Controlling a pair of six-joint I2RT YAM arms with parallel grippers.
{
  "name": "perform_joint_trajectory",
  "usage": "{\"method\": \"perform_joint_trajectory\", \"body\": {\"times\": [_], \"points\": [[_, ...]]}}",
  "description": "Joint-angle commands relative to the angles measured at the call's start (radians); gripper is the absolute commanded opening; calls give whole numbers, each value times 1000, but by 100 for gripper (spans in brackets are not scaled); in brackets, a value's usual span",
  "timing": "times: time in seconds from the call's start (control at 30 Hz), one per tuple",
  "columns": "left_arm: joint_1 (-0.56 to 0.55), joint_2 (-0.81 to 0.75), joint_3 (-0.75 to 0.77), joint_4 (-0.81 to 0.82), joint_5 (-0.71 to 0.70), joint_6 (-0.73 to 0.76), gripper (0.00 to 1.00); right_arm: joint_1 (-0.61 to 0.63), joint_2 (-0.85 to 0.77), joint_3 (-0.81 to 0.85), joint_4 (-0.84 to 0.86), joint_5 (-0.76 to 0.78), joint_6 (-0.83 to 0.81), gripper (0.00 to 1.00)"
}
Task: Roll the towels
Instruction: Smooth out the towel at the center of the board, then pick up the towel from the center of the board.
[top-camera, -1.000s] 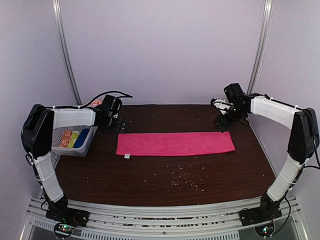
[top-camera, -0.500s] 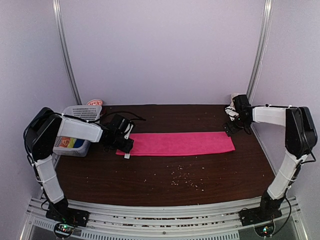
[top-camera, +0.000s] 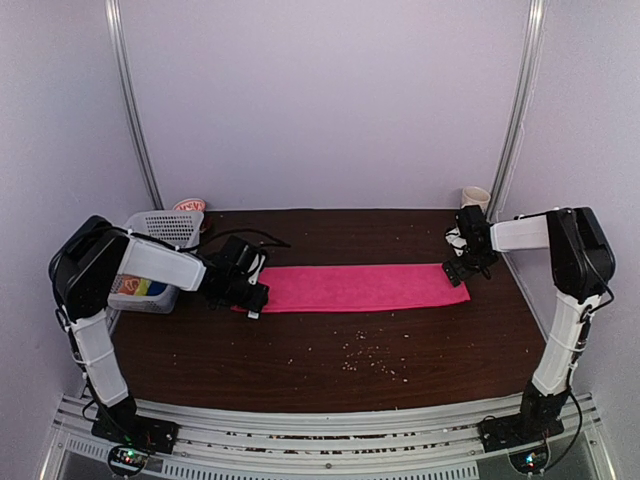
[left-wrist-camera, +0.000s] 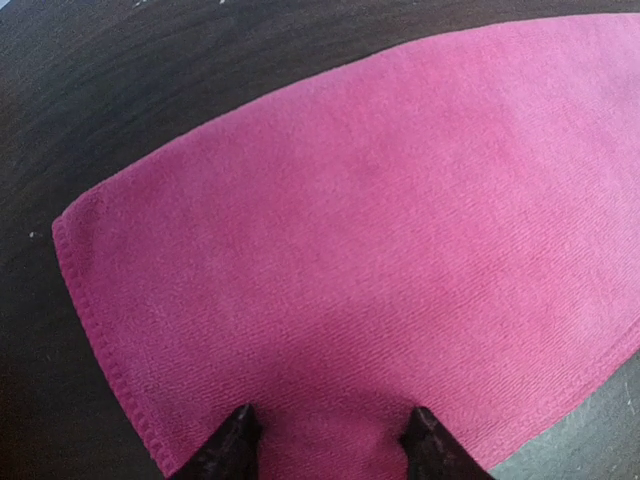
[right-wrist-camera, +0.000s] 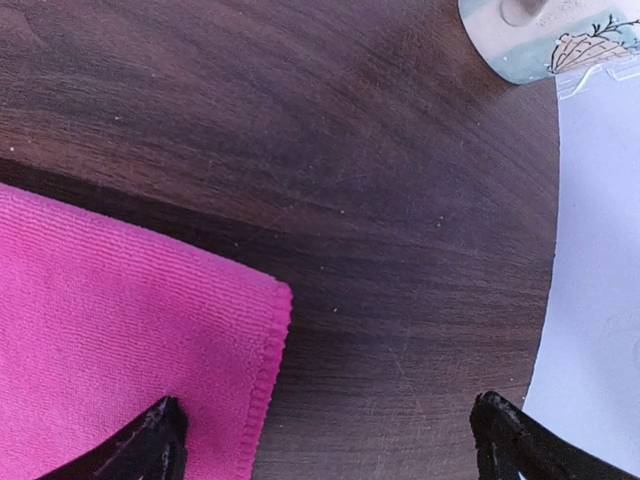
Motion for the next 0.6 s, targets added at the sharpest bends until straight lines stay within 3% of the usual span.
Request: {"method": "perform_joint_trajectory", "body": {"times": [0.0,0.23,0.4,0.57], "points": [[15,-38,-61,-26,0,-16,56,2,25,6,26,80,13,100],[47,-70,-103,-11,7,-11,67,2,13,11,26,81,14,100],[47,-85,-48,-13,22,5,96,1,-51,48,-59,-48,36,100],[46,-160,2,-25,36,1,98,-23,-160,26,-137,-220,98,100]]}}
